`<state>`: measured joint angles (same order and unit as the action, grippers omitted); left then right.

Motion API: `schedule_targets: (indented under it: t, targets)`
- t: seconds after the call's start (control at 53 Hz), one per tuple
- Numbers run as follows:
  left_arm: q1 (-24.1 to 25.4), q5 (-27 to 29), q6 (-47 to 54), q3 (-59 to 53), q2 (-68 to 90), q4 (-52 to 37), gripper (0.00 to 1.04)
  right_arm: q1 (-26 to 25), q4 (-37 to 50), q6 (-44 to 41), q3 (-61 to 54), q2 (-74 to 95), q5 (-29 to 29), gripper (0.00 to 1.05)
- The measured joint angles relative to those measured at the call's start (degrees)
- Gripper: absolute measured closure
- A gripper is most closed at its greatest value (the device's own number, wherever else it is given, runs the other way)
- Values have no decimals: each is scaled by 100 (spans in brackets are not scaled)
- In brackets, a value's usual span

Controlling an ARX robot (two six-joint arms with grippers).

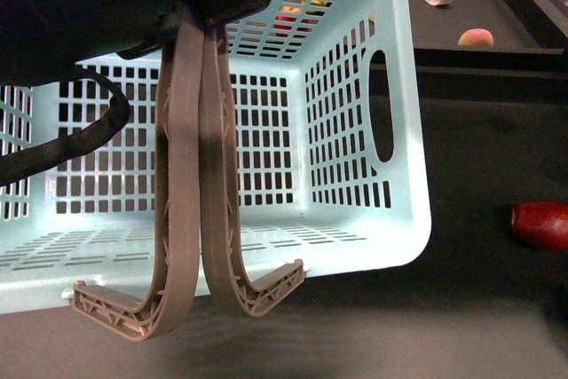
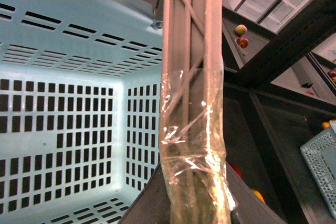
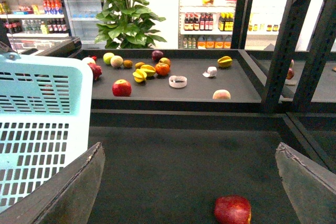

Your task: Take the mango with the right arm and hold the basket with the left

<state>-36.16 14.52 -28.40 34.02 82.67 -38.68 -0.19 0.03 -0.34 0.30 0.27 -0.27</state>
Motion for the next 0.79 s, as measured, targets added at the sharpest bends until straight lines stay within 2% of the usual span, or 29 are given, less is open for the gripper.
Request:
schedule_targets:
  t: [0.151,0.377,0.528,0.792]
  targets:
    - [-133,74,-514,111,9,7,97,0,0,0,0,2,-2,8]
    - [-181,90,-487,238,262,-186,97,0,0,0,0,0,-2,8]
    - [-76,-39,-531,201,656,-638,97,0,0,0,0,2,-2,8]
    - [-66,-76,-551,190,688,-715,97,0,0,0,0,2,0,8]
